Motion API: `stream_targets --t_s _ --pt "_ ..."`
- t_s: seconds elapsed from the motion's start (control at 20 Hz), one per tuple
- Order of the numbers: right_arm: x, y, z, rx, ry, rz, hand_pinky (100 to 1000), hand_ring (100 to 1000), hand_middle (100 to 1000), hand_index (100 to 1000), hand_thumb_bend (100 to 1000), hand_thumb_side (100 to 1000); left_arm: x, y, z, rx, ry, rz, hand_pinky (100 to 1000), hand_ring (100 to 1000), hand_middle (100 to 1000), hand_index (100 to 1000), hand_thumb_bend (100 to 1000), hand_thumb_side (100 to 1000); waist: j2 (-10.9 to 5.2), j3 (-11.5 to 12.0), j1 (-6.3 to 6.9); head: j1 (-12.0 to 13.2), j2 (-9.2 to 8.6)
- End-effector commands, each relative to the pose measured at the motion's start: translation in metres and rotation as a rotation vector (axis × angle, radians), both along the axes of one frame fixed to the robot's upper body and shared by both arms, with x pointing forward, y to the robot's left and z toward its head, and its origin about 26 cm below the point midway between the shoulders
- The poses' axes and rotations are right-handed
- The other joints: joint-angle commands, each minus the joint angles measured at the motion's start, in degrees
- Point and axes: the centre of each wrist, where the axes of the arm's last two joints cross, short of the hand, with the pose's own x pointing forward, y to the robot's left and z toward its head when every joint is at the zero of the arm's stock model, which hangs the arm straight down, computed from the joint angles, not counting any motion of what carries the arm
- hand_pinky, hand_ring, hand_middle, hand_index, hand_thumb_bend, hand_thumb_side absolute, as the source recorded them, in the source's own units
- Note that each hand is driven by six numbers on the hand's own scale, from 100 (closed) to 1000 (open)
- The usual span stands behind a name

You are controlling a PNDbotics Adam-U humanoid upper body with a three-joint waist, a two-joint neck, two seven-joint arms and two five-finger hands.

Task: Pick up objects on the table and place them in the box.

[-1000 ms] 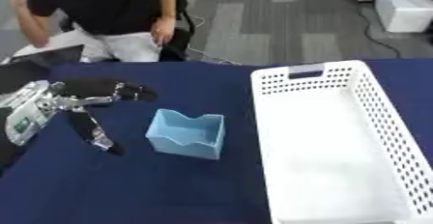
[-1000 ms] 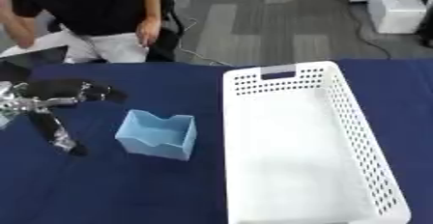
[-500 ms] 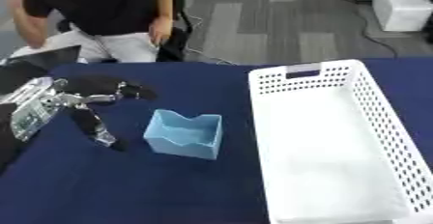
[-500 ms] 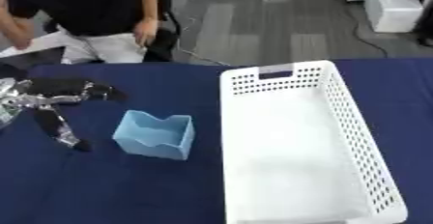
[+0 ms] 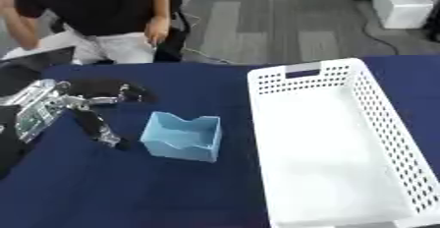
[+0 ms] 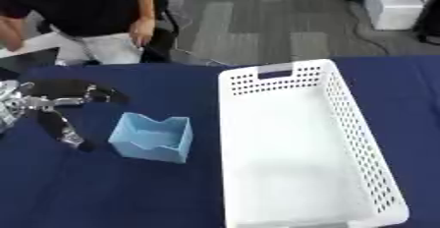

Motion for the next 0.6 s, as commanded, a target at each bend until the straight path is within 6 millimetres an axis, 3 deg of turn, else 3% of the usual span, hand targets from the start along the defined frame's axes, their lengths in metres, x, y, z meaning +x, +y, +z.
stream_targets --t_s 0.05,0.6 --pt "-0.0012 0.0002 0.0107 -0.016 -0.049 0.011 775 780 829 853 100 900 0.0021 0.0025 0.0105 0.105 0.057 -0.109 817 867 881 938 591 906 -0.53 -0.21 -0.13 -0.36 -0.79" --pt "-0.0003 0.0026 0.0133 -0.014 -0.054 0.030 767 773 825 847 100 883 0.0055 -0.0044 0.0029 0.104 0.065 -0.123 808 856 873 928 550 923 -0.09 -0.97 -0.12 0.17 -1.09"
